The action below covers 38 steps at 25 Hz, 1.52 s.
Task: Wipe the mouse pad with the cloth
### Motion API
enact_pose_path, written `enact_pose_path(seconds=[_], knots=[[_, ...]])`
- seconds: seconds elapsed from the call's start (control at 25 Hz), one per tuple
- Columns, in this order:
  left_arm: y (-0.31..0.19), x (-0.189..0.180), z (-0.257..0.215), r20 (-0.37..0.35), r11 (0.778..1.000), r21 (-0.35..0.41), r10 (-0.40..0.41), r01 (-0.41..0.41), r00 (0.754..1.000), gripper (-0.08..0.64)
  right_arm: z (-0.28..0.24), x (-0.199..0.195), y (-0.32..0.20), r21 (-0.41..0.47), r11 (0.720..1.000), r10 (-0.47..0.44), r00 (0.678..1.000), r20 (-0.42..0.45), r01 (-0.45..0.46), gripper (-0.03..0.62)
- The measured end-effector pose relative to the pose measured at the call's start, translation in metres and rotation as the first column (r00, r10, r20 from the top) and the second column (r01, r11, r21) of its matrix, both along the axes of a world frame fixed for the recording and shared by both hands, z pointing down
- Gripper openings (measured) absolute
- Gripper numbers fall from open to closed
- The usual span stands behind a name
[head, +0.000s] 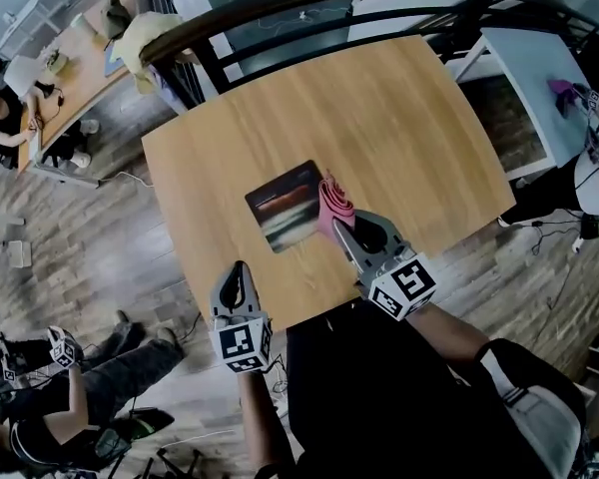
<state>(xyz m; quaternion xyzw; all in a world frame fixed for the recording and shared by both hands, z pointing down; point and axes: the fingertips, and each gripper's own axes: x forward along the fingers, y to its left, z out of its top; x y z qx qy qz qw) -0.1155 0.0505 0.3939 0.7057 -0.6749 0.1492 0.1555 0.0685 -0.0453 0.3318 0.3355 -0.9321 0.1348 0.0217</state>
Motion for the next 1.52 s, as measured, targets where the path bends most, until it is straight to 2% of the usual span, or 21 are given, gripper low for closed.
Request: enact_pose_path(seconds=[0.24, 0.44, 0.6, 0.68, 0.8, 1.0, 1.16, 1.36, 1.52], knots=[[-0.043, -0.021, 0.043, 0.023, 0.991, -0.102, 0.089, -0.087, 0.996, 0.025, 0.029, -0.025, -0.042, 0.005, 1.000, -0.017, 0.997, -0.081, 0.018, 0.059], [-0.073, -0.039, 0.090, -0.001, 0.965, -0.194, 0.178, -0.175, 0.984, 0.025, 0.066, -0.052, -0.069, -0.001, 1.000, -0.011, 0.985, -0.172, 0.011, 0.060], [-0.098, -0.055, 0.116, -0.027, 0.949, -0.224, 0.219, -0.220, 0.975, 0.025, 0.100, -0.074, -0.092, -0.005, 1.000, -0.004, 0.962, -0.274, 0.003, 0.058], [-0.108, -0.063, 0.132, -0.051, 0.940, -0.246, 0.232, -0.237, 0.971, 0.025, 0.125, -0.085, -0.103, -0.008, 1.000, -0.011, 0.934, -0.358, 0.009, 0.058], [-0.117, -0.072, 0.151, -0.094, 0.932, -0.261, 0.235, -0.252, 0.967, 0.025, 0.171, -0.101, -0.113, -0.024, 0.999, -0.039, 0.873, -0.486, 0.031, 0.058], [-0.123, -0.086, 0.178, -0.135, 0.917, -0.282, 0.255, -0.284, 0.958, 0.025, 0.264, -0.128, -0.112, -0.154, 0.986, -0.151, 0.749, -0.646, 0.066, 0.058], [-0.132, -0.096, 0.191, -0.160, 0.910, -0.285, 0.264, -0.301, 0.951, 0.025, 0.315, -0.151, -0.106, -0.235, 0.966, -0.244, 0.668, -0.703, 0.106, 0.060], [-0.139, -0.102, 0.198, -0.186, 0.912, -0.277, 0.257, -0.302, 0.948, 0.025, 0.344, -0.172, -0.098, -0.309, 0.942, -0.321, 0.601, -0.732, 0.127, 0.059], [-0.140, -0.104, 0.201, -0.192, 0.909, -0.277, 0.265, -0.311, 0.945, 0.025, 0.352, -0.184, -0.089, -0.323, 0.934, -0.352, 0.549, -0.758, 0.152, 0.059]])
